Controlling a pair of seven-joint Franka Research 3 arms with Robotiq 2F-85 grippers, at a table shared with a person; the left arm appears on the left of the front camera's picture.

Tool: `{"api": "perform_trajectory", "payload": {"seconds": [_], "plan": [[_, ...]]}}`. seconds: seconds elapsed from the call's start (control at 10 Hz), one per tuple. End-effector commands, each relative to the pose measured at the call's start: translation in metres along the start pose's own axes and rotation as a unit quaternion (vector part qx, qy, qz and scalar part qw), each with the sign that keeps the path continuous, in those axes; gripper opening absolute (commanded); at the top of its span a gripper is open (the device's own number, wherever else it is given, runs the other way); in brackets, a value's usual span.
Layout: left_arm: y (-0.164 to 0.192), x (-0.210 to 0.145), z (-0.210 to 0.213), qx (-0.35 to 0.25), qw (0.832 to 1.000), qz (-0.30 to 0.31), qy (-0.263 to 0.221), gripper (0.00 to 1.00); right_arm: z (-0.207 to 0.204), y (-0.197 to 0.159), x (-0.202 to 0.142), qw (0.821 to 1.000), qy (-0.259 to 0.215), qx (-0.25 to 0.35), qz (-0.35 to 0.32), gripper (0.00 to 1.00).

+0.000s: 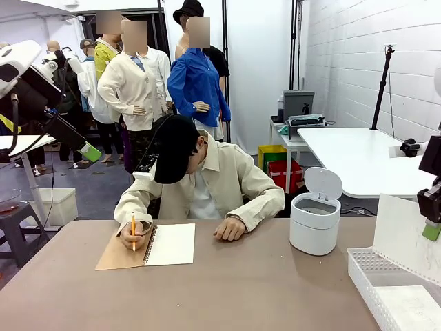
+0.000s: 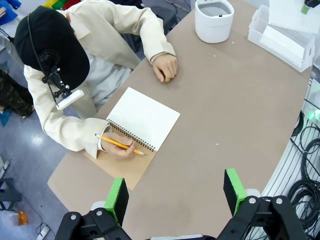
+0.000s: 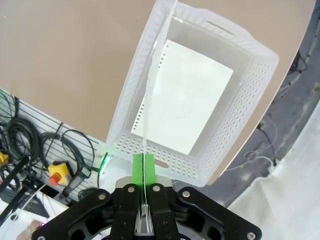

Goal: Sort the paper based on its condition.
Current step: If a person hands you a paper, place it in the Organizing basket , and if it's crumpled, put it in the Trash can.

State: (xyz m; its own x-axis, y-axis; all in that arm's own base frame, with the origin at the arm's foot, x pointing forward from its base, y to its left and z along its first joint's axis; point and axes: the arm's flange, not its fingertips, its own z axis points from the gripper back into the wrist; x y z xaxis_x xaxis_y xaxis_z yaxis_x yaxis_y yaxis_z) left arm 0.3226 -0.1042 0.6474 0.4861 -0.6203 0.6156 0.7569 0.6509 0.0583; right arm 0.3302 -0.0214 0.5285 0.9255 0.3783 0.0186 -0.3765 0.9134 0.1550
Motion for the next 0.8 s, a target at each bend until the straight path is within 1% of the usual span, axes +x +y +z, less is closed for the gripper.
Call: {"api": "perform_trajectory", "payload": {"seconds": [0.0,0.1,0.2,0.4,0.7], "plan": [[0.001,-0.001,0.001,-0.001,1.0,0.0,-0.001,1.0,0.004,-0.002,0.0,1.0,0.002,-0.001,0.01,0.0],[0.001,-0.001,0.001,-0.001,1.0,0.0,-0.001,1.0,0.0,0.0,0.0,1.0,0.0,0.0,0.0,0.0],[0.001,-0.001,0.001,-0.001,1.0,0.0,-0.001,1.0,-0.016,0.004,0.007,1.0,0.017,0.001,-0.012,0.0],[0.001,-0.001,0.001,-0.001,1.0,0.0,-0.001,1.0,-0.036,0.01,0.01,0.999,0.041,0.015,0.001,0.0],[0.001,-0.001,0.001,-0.001,1.0,0.0,-0.001,1.0,-0.061,0.014,0.01,0.998,0.048,0.011,-0.027,0.0]]}}
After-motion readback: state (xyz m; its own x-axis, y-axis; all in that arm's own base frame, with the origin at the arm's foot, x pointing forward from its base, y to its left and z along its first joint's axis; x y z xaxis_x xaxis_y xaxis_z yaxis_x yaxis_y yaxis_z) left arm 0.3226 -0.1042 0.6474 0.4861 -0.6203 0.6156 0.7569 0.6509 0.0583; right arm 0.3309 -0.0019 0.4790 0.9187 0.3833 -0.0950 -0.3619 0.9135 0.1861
